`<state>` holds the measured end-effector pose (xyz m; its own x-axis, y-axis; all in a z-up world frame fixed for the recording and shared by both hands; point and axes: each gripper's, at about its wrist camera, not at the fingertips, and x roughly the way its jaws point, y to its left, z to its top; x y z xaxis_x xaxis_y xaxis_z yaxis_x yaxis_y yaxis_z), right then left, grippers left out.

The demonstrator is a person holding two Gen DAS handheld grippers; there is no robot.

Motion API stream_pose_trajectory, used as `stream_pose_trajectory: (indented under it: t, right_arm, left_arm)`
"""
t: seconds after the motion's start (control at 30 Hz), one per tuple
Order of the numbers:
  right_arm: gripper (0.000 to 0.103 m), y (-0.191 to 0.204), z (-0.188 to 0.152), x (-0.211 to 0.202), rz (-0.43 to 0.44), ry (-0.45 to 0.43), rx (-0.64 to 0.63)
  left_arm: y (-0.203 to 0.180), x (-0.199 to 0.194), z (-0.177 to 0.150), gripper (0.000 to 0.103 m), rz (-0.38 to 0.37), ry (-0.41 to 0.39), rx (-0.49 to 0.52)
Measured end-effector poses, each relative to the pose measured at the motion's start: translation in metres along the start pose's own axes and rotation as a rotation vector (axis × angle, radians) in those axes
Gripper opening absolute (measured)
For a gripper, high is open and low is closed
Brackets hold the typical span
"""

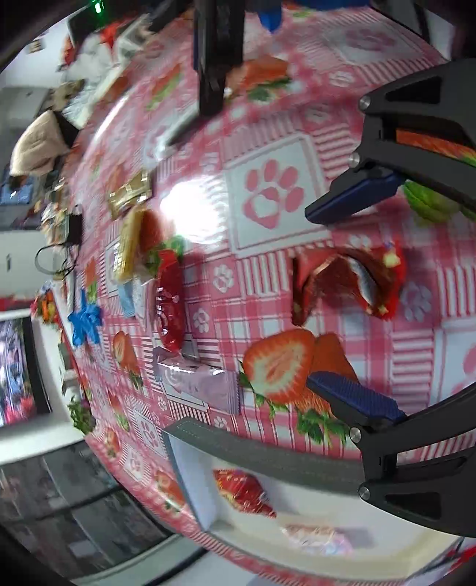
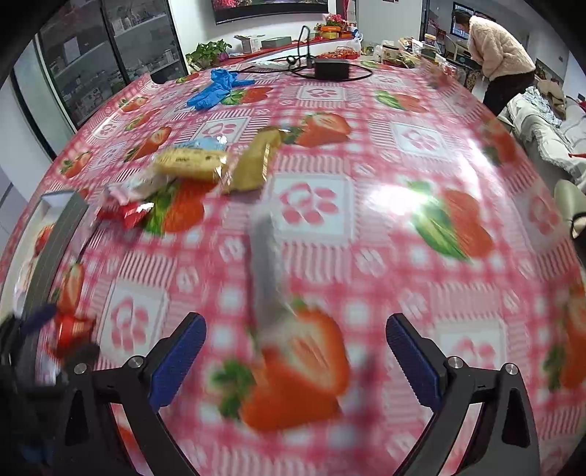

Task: Organize snacks

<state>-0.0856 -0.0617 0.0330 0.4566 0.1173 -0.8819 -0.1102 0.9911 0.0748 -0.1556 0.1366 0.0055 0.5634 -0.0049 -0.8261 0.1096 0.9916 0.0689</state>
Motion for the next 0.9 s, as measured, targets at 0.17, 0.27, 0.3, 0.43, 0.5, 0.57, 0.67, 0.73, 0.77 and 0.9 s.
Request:
stream_pose_trajectory:
  t: [0.17, 0.27, 0.3, 0.43, 0.5, 0.57, 0.67, 0.73, 0.77, 0.9]
  right_arm:
    - [0.103, 0.019, 0.008, 0.025, -0.057, 0.010, -0.052]
    - [0.103, 0.018, 0.000, 0.021, -0.047, -0.053, -0.058]
    - [0.103, 0.017, -0.004, 0.020, -0.043, -0.082, -0.064]
    - [0.103, 0.017, -0.005, 0.019, -0.042, -0.077, -0.073]
    - [0.103, 0.017, -0.005, 0.018, -0.042, -0.083, -0.073]
    - [0.103, 0.017, -0.006, 0.018, -0.041, -0.086, -0.072]
    - [0.103, 0.016, -0.006, 0.018, -0.041, -0.087, -0.073]
    - [0.103, 0.017, -0.006, 0.018, -0.041, -0.087, -0.073]
    - [0.103, 0.017, -0.006, 0.018, -0.041, -0.086, -0.074]
    - [0.103, 0.017, -0.006, 0.018, -0.040, -0.087, -0.074]
  left_arm:
    - [0.001, 0.009, 0.004, 0.103, 0.000, -0.014, -0.036]
    - [0.006, 0.014, 0.007, 0.103, -0.040, -0.009, -0.062]
    - [0.005, 0.015, 0.008, 0.103, -0.041, -0.013, -0.058]
    - [0.003, 0.016, 0.009, 0.103, -0.044, -0.021, -0.059]
    - [0.003, 0.016, 0.009, 0.103, -0.044, -0.023, -0.060]
    - [0.003, 0.016, 0.009, 0.103, -0.044, -0.024, -0.061]
    - [0.003, 0.016, 0.009, 0.103, -0.044, -0.024, -0.061]
    - [0.003, 0.016, 0.009, 0.103, -0.043, -0.024, -0.060]
    - [0.003, 0.016, 0.009, 0.103, -0.042, -0.025, -0.061]
    - [0.002, 0.016, 0.009, 0.103, -0.038, -0.026, -0.065]
